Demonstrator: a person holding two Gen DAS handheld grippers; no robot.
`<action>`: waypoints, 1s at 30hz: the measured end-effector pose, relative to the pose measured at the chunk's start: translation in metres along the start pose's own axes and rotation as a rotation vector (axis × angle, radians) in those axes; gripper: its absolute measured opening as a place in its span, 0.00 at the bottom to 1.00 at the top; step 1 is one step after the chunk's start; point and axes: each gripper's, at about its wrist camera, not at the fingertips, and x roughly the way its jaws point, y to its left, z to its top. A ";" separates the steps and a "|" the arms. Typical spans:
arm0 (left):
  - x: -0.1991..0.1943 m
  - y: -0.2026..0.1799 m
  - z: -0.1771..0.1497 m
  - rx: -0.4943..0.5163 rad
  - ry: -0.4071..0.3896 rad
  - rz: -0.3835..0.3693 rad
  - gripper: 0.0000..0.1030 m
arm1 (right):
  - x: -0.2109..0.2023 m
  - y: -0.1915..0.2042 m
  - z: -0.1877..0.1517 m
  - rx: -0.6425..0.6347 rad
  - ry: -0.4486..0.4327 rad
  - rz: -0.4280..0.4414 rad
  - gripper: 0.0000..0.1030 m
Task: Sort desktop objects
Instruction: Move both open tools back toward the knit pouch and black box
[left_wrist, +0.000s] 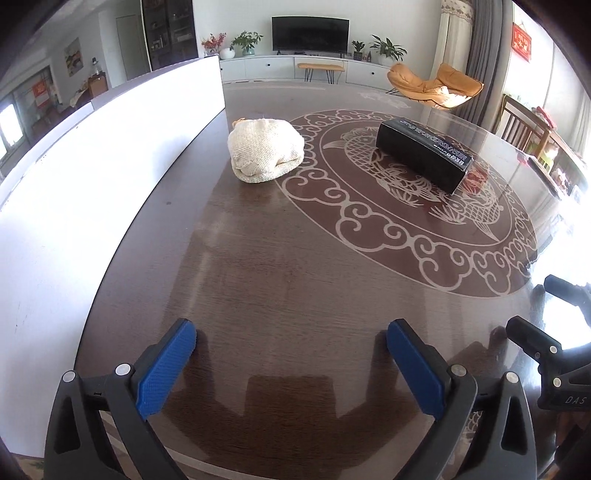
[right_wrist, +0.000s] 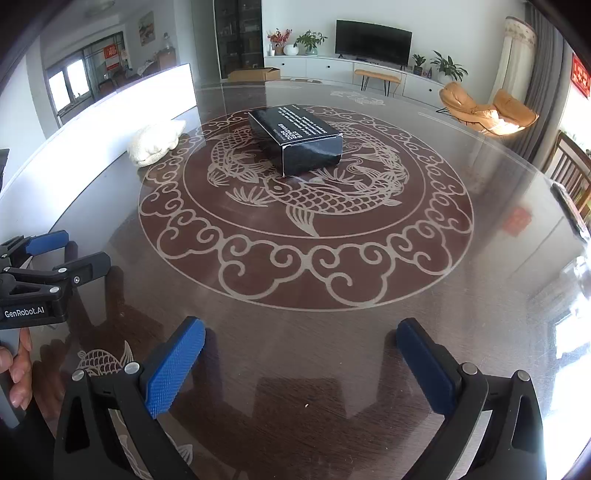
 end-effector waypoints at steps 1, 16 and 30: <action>0.000 0.000 0.000 0.000 0.000 0.000 1.00 | 0.000 0.000 0.000 0.000 0.000 0.000 1.00; 0.029 -0.007 0.043 0.015 0.028 -0.007 1.00 | 0.000 0.000 0.000 0.000 0.000 0.000 1.00; 0.084 0.002 0.121 -0.041 0.007 0.030 1.00 | 0.001 0.000 0.000 0.001 0.000 0.000 1.00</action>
